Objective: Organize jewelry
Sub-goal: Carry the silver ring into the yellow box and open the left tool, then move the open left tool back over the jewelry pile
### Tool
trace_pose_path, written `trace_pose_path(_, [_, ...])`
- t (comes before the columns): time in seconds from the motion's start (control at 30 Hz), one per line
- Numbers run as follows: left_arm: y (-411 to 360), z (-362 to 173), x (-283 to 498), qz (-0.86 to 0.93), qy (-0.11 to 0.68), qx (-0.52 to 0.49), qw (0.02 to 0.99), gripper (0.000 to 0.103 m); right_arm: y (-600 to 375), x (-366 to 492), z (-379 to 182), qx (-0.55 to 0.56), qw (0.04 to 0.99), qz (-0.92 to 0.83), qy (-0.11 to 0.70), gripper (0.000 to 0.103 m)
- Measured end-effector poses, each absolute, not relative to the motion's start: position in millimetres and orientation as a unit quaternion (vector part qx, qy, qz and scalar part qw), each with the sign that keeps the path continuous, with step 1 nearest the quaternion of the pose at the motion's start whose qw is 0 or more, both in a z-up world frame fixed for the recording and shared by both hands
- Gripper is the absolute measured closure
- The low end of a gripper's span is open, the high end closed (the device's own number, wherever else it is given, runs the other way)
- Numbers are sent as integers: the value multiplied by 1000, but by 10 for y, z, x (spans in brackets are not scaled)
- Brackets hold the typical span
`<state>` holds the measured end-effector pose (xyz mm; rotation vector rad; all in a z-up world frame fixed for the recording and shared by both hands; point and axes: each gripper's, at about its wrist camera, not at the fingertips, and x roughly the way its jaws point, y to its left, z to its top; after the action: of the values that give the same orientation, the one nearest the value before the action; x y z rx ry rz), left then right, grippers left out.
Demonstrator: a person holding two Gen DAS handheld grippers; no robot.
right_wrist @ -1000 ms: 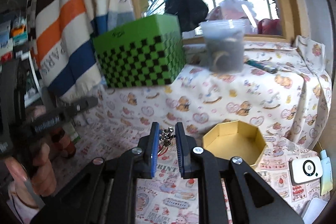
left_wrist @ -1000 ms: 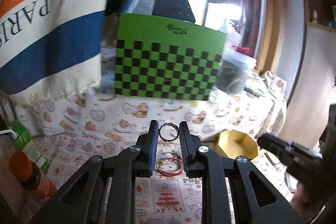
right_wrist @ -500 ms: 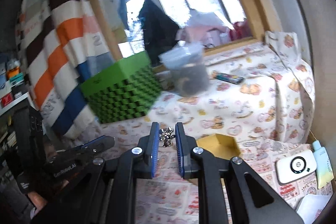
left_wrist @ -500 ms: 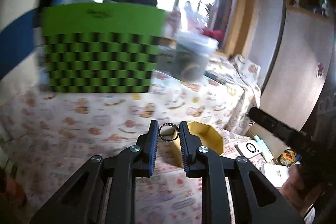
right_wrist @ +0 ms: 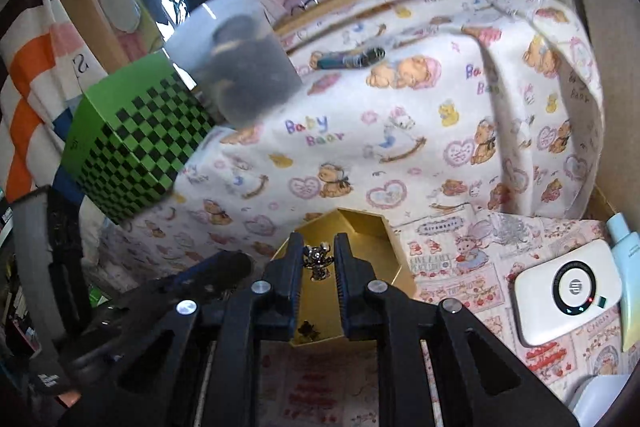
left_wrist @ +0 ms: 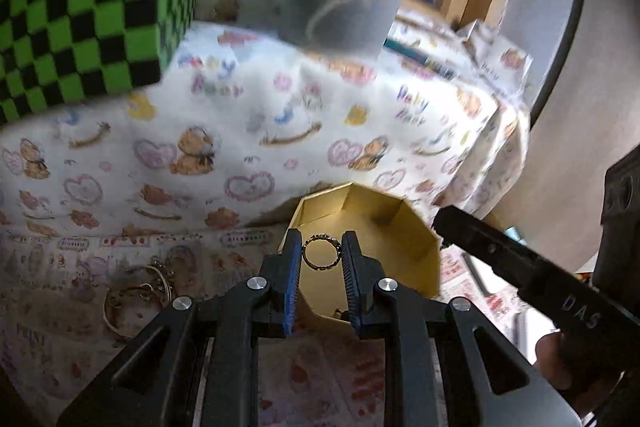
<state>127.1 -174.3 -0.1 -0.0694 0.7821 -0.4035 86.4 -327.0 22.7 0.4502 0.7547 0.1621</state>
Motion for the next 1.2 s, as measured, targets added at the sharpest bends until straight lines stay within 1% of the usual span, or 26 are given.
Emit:
trace_pose_path(0.13, [-1798, -80, 1307, -200, 382, -26, 902, 84, -3343, 948, 113, 234, 892, 69, 382, 89])
trace_pose_path(0.27, [-1805, -94, 1326, -201, 385, -23, 901, 84, -3330, 965, 106, 221, 896, 60, 382, 88])
trace_pose_path(0.3, [-1809, -89, 1325, -201, 382, -19, 902, 84, -3334, 963, 100, 223, 895, 56, 382, 86])
trace_pose_path(0.33, [-1826, -81, 1326, -201, 379, -15, 903, 79, -3339, 953, 104, 226, 895, 54, 380, 76])
trace_pose_path(0.37, [-1815, -69, 1317, -201, 375, -16, 905, 74, -3336, 936, 123, 224, 898, 53, 375, 73])
trace_pose_path(0.4, [-1787, -49, 1300, -202, 371, -20, 906, 63, -3318, 931, 140, 219, 900, 51, 373, 72])
trace_pose_path(0.43, [-1748, -23, 1278, -200, 366, -24, 909, 59, -3310, 915, 167, 212, 904, 47, 368, 70])
trace_pose_path(0.5, [-1669, 45, 1217, -188, 358, -20, 914, 56, -3311, 885, 217, 211, 908, 43, 360, 67])
trace_pose_path(0.57, [-1558, 139, 1107, -168, 342, -8, 925, 48, -3301, 845, 271, 213, 910, 43, 353, 65])
trace_pose_path(0.63, [-1427, 213, 977, -143, 327, 2, 934, 45, -3235, 764, 356, 196, 919, 31, 340, 56])
trace_pose_path(0.8, [-1068, 363, 604, -118, 284, 16, 952, 37, -2971, 570, 554, 155, 938, 37, 309, 43])
trace_pose_path(0.87, [-933, 430, 478, -108, 263, 16, 958, 32, -2881, 534, 592, 152, 939, 50, 305, 42])
trace_pose_path(0.93, [-836, 489, 381, -97, 241, 17, 966, 25, -2806, 483, 616, 147, 941, 55, 300, 40])
trace_pose_path(0.97, [-797, 515, 333, -84, 230, 17, 969, 24, -2781, 463, 622, 145, 942, 56, 297, 39])
trace_pose_path(1.07, [-729, 618, 156, -80, 194, 18, 978, 18, -2678, 405, 653, 125, 949, 62, 283, 33])
trace_pose_path(1.1, [-721, 648, 120, -82, 183, 14, 980, 13, -2656, 388, 661, 116, 952, 60, 277, 30])
trace_pose_path(1.13, [-702, 674, 90, -84, 171, 12, 982, 10, -2619, 375, 650, 100, 957, 46, 270, 29])
trace_pose_path(1.2, [-662, 694, 56, -83, 151, 16, 985, 7, -2574, 390, 626, 89, 959, 36, 267, 29])
